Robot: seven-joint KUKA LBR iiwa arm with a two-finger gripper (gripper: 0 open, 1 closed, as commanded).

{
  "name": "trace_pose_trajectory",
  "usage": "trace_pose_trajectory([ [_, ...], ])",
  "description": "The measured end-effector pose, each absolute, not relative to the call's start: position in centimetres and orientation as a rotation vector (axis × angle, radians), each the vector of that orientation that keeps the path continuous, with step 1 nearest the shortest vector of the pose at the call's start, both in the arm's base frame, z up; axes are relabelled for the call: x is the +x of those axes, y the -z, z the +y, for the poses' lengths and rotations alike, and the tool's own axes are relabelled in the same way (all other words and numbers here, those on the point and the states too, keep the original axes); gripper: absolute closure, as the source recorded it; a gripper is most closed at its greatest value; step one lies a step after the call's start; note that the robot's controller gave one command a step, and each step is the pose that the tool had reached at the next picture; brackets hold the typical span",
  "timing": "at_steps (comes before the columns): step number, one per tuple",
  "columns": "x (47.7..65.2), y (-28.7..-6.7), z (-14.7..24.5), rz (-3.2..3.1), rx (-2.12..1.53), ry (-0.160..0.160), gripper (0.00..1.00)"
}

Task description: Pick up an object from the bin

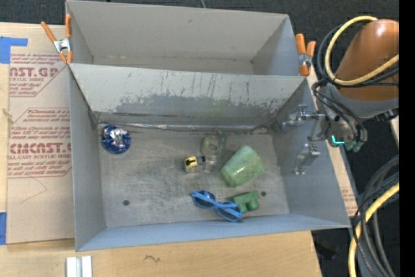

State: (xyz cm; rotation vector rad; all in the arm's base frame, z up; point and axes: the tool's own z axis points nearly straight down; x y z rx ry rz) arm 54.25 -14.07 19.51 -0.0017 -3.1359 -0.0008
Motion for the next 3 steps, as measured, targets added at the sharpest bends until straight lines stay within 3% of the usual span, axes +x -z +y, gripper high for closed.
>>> trace_pose_trajectory([
  [1, 55.8, -6.9, -8.4, -3.146, -0.104, 0.000, 0.00],
  [2, 55.8, -7.2, -3.7, -3.148, -0.009, -0.003, 0.00],
  [3, 55.8, -7.4, -3.8, -3.145, -0.013, -0.002, 1.00],
])
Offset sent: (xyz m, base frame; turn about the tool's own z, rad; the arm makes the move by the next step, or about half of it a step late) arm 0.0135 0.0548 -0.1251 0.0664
